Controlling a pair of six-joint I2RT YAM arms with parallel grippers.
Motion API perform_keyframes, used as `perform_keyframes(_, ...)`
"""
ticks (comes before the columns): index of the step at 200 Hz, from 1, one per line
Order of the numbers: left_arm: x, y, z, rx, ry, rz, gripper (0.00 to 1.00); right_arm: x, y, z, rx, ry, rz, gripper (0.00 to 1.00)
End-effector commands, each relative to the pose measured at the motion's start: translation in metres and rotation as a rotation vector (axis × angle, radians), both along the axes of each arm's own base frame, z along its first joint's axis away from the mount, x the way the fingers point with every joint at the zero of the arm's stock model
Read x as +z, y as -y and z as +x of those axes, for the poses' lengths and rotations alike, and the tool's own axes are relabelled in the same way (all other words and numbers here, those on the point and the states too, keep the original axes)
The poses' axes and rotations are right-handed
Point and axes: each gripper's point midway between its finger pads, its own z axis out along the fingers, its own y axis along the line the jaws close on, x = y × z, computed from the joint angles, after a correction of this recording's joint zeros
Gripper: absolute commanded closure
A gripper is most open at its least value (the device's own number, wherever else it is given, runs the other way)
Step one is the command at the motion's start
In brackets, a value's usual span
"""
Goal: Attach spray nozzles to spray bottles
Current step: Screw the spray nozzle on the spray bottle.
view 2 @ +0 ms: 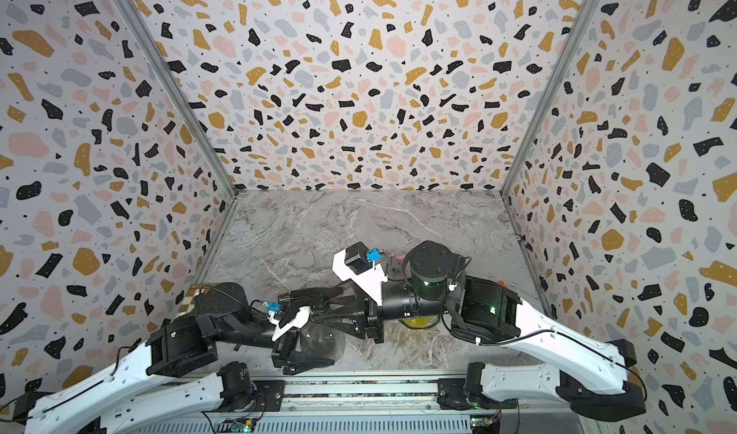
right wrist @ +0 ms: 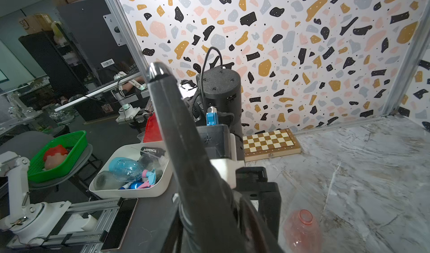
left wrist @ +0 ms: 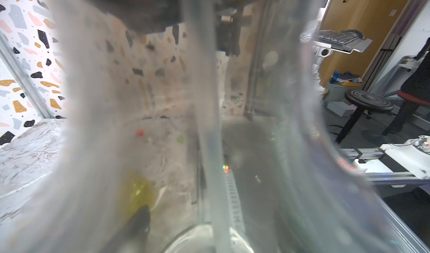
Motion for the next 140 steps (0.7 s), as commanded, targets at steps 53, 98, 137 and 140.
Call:
perform_keyframes(53,0.035,-0.001,0.034,0.201,0.072,-0.095,1.00,-0.011,-0.010,0.003,-0.025,-0.070,-0.022,0.97)
perform_keyframes(98,0.037,0.000,0.067,0.373,0.094,-0.107,1.00,-0.037,-0.024,0.017,-0.180,-0.164,-0.077,1.00)
perform_keyframes(137,0.035,0.001,0.067,0.369,0.091,-0.099,1.00,-0.045,-0.021,0.036,-0.332,-0.165,-0.098,0.96)
perform_keyframes(140,0.035,0.001,0.065,0.361,0.090,-0.100,1.00,-0.043,-0.019,0.037,-0.337,-0.155,-0.100,0.91)
